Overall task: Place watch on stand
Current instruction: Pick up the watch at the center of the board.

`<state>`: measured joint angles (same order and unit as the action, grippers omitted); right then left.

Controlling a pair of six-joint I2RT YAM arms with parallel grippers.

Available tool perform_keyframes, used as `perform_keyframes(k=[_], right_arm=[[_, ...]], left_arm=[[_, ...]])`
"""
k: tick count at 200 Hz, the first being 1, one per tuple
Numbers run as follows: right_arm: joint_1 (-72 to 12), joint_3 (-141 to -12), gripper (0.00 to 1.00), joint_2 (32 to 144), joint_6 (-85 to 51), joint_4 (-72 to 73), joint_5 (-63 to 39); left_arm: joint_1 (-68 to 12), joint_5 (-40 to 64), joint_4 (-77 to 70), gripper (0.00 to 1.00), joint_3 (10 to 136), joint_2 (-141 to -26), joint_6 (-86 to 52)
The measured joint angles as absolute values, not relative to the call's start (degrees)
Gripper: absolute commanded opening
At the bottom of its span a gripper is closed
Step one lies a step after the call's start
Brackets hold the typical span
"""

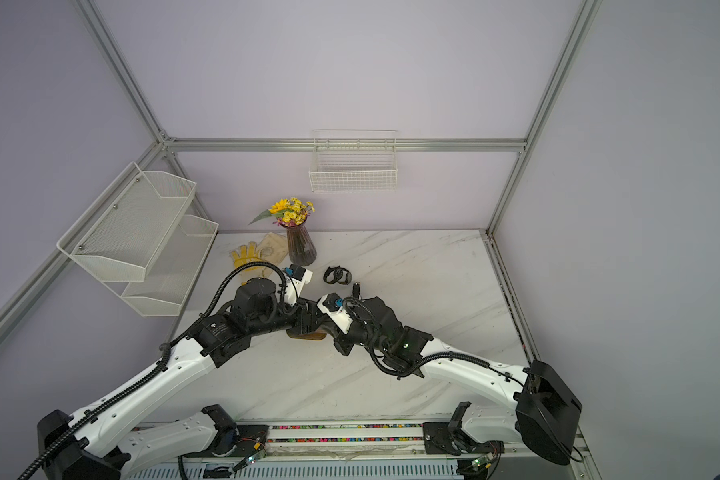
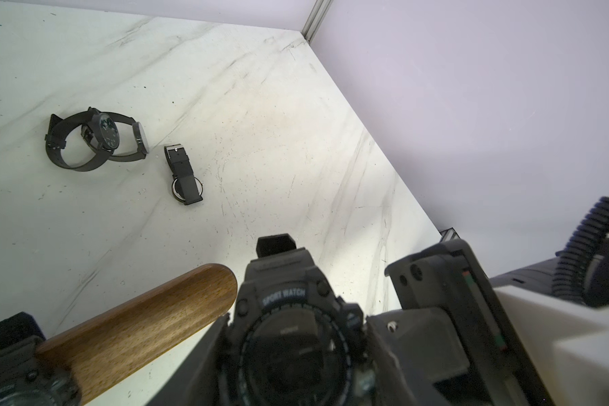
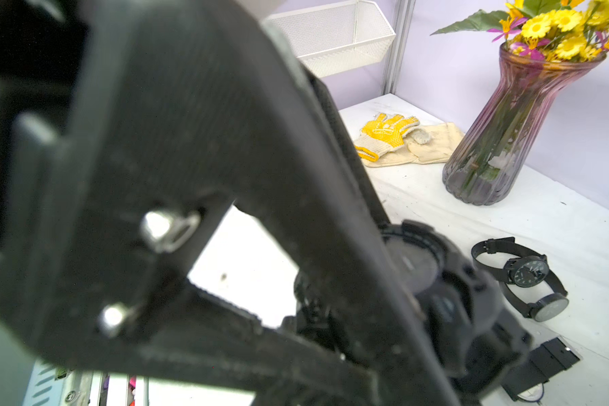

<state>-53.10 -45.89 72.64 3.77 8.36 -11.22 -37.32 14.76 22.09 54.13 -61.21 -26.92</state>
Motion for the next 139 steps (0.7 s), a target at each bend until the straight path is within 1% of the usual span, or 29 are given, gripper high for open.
perform_keyframes(k=[13,23,36,53,72,109,139], right_arm=[[-53.1,-45.9,0.00,72.7,4.0,8.3,-11.0],[-53.2,-45.9,0.03,72.7,4.1,8.3,-10.9],[-53.2,-45.9,0.10,72.7,4.2,8.3,-10.8],[-53.2,-45.9,0.21,72.7,4.3,8.3,-10.6],[-53.3,-45.8,0.27,72.6,4.5,8.4,-10.5],[-53.4,-45.8,0.29,72.2,4.7,9.9,-10.8],[-53.4,-45.2,0.29,71.3,3.6,12.5,-9.8]], left_arm=[[-37.3,14.5,22.2,0.44,54.1,-61.2,-26.9],[-37.5,14.3,22.2,0.43,54.1,-61.2,-26.9],[-37.6,13.8,22.2,0.42,54.1,-61.2,-27.0],[-37.8,13.0,22.1,0.42,54.1,-61.1,-27.0],[-37.8,11.1,21.9,0.42,54.1,-60.7,-27.6],[-37.8,10.3,21.2,0.42,54.0,-59.1,-29.0],[-37.8,11.6,17.5,0.42,52.8,-58.8,-30.9]])
